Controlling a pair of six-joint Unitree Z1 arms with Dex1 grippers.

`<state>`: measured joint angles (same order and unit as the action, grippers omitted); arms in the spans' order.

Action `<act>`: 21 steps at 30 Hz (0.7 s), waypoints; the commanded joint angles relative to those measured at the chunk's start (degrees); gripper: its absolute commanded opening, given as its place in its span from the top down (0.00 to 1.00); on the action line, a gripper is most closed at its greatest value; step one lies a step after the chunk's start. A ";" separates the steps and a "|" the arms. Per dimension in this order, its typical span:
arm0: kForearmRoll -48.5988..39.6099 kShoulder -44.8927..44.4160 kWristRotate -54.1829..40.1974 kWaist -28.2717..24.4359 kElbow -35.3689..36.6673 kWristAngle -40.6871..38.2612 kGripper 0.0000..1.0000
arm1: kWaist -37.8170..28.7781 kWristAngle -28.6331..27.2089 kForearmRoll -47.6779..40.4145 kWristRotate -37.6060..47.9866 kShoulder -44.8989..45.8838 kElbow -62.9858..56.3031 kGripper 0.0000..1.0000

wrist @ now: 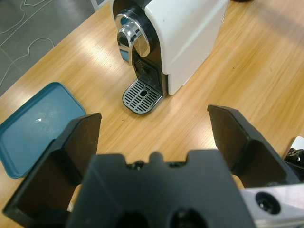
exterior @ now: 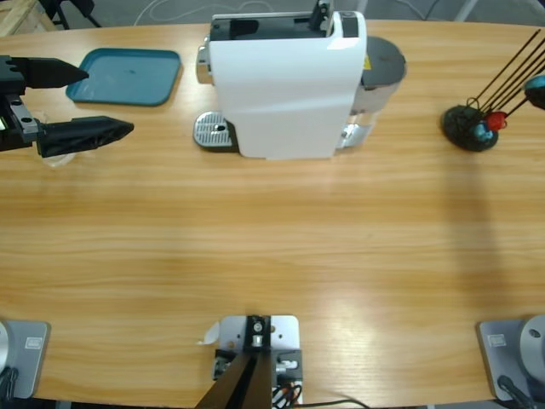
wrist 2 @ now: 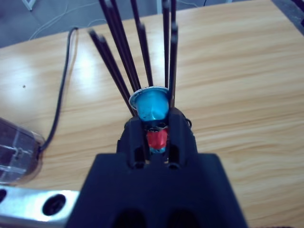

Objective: Pour coffee

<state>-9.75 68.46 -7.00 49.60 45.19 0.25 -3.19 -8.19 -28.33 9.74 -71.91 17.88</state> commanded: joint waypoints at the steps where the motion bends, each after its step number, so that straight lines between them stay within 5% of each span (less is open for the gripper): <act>1: 0.96 1.29 0.58 0.32 -2.25 0.19 0.04 | -4.88 -1.89 14.61 -0.92 8.52 12.65 0.98; 9: 1.51 0.52 1.27 0.32 -3.43 -0.06 0.04 | -8.45 -3.40 24.63 -0.99 13.06 21.27 0.98; 13: 1.44 -0.64 1.29 0.32 -3.88 -0.60 0.03 | -18.98 18.33 35.51 -11.44 8.58 29.04 0.98; 21: -16.67 -4.67 0.05 0.32 2.67 -0.69 0.03 | -38.81 22.51 55.76 -30.71 -6.89 52.73 0.98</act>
<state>-12.08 66.67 -6.43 49.60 43.91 0.22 -31.54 11.07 13.07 -8.35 -65.68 53.38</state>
